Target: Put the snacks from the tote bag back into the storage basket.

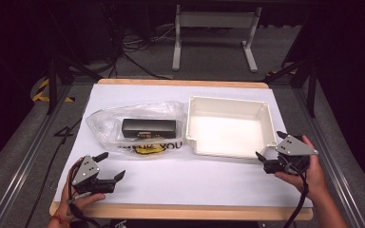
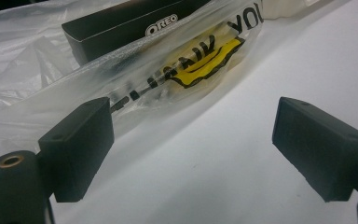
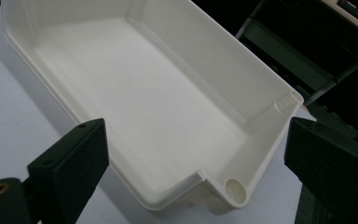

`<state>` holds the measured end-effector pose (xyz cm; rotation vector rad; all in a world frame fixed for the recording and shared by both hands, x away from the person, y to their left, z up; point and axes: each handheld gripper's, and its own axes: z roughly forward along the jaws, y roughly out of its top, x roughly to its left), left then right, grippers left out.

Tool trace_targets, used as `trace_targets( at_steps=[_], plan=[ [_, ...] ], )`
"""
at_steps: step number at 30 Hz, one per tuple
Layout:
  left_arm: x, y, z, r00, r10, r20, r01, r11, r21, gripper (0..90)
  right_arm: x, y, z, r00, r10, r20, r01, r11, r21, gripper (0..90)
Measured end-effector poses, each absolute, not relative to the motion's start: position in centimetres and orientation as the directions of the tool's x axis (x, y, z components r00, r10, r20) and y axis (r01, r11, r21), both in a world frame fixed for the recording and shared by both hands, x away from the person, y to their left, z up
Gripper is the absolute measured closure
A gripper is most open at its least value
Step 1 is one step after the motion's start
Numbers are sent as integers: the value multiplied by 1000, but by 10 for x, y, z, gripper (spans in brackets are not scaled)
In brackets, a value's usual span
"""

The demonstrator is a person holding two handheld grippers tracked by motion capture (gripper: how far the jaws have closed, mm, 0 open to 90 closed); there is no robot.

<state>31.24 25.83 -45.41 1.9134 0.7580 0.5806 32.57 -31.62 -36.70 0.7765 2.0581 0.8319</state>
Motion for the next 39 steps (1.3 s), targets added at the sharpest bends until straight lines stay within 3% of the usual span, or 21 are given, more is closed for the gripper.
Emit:
trace_targets(
  at_steps=[10, 19, 32, 39],
  plan=[
    [313, 258, -454, 696, 714, 77, 253, -344, 904, 135, 304, -338, -384, -456, 806, -377, 241, 520, 820, 78],
    [317, 257, -453, 695, 716, 69, 249, -329, 911, 133, 294, -354, -408, -423, 863, -277, 233, 399, 887, 78],
    [322, 258, -451, 686, 724, 65, 235, -306, 923, 128, 292, -377, -432, -330, 913, -239, 240, 326, 914, 80],
    [320, 259, -451, 680, 730, 68, 232, -302, 925, 128, 294, -374, -436, -349, 907, -236, 242, 331, 912, 80]
  ],
)
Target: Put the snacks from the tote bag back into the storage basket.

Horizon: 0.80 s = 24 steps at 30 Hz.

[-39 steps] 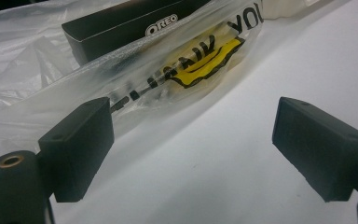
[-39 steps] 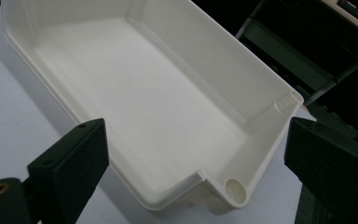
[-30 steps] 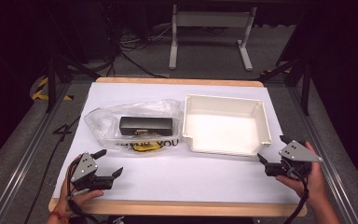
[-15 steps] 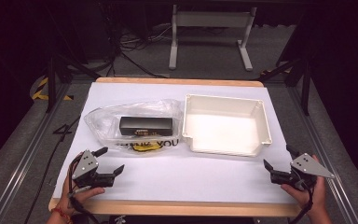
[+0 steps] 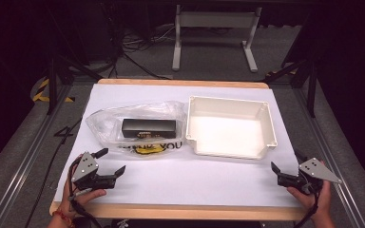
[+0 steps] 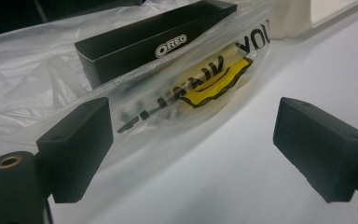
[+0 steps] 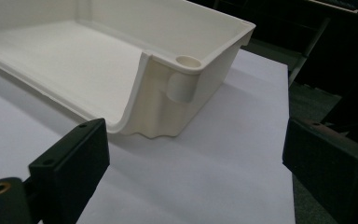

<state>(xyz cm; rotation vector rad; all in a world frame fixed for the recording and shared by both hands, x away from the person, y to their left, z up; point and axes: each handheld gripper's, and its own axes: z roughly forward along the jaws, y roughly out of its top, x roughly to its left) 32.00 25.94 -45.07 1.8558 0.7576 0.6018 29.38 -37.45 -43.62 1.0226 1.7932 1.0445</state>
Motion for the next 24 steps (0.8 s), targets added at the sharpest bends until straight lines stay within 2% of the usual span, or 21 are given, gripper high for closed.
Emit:
trace_targets(
  at_steps=[5, 24],
  plan=[
    [319, 261, -451, 673, 737, 65, 232, -294, 927, 127, 292, -372, -433, -349, 904, -246, 213, 332, 919, 80],
    [320, 261, -451, 677, 732, 72, 233, -305, 923, 127, 293, -374, -433, -342, 910, -235, 214, 319, 923, 80]
  ],
)
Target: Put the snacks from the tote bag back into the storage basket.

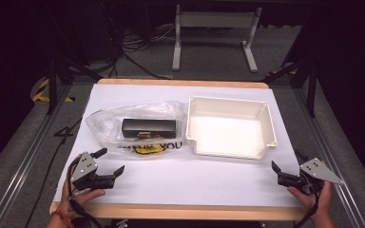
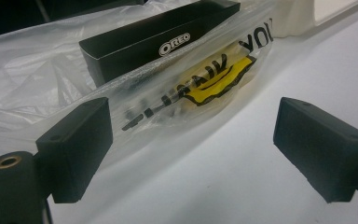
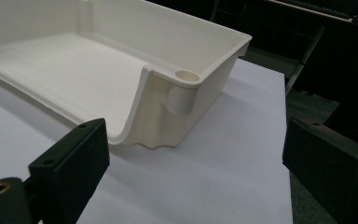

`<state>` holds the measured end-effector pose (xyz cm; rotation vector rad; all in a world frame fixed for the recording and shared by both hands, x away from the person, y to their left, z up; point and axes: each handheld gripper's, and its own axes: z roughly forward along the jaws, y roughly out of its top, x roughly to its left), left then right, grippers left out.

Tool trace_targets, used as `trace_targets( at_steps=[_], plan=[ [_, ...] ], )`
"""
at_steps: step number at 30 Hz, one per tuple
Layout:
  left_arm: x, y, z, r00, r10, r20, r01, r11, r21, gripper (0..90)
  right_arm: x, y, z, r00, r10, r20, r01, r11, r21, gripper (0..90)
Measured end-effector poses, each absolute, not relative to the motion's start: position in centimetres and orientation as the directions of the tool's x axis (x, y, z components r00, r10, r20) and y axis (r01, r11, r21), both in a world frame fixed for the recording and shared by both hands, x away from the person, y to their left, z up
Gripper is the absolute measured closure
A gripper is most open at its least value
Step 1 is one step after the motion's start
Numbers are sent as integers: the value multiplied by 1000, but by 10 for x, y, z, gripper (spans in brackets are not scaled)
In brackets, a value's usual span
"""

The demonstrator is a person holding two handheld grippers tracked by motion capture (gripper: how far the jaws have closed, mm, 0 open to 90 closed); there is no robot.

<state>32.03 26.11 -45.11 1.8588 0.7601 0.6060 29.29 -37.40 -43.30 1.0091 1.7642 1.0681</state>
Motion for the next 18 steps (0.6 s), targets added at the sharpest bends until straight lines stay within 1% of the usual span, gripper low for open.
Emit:
trace_targets(
  at_steps=[18],
  plan=[
    [323, 258, -451, 678, 732, 74, 238, -314, 919, 125, 292, -376, -431, -333, 916, -222, 210, 301, 930, 80]
  ],
)
